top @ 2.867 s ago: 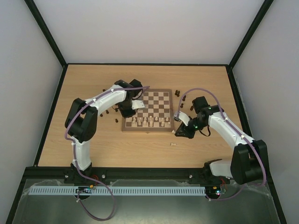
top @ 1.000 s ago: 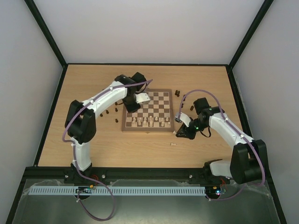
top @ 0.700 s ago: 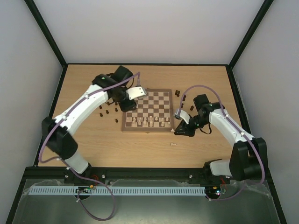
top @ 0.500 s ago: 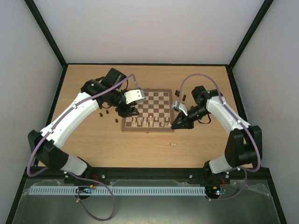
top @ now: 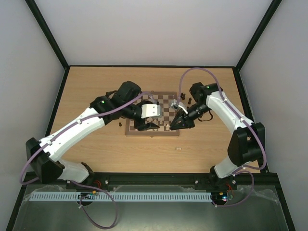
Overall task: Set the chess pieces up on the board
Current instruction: Place the chess piece on the chessboard.
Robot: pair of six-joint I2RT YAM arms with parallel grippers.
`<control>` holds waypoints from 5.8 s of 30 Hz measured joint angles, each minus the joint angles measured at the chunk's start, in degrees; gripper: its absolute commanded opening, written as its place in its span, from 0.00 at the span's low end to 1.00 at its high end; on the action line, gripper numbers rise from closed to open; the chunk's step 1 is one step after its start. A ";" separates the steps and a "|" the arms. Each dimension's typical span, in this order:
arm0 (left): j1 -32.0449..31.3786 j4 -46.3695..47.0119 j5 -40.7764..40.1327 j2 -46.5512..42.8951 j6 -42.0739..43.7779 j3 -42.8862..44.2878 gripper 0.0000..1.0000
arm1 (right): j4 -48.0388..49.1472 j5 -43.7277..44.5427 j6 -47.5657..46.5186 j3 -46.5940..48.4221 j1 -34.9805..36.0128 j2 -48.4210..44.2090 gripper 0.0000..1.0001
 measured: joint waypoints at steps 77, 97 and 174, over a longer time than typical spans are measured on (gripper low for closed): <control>0.92 18.75 -1.38 2.32 -8.11 -8.39 0.10 | 13.33 -6.12 23.17 8.81 -5.70 0.83 0.61; 5.16 44.74 -14.32 2.23 -20.76 -17.94 0.07 | -0.61 -24.44 20.11 23.02 -5.84 20.33 0.52; 12.70 44.50 -3.39 0.22 -26.71 -18.21 0.47 | 10.08 -19.21 31.74 25.20 -1.01 18.25 0.08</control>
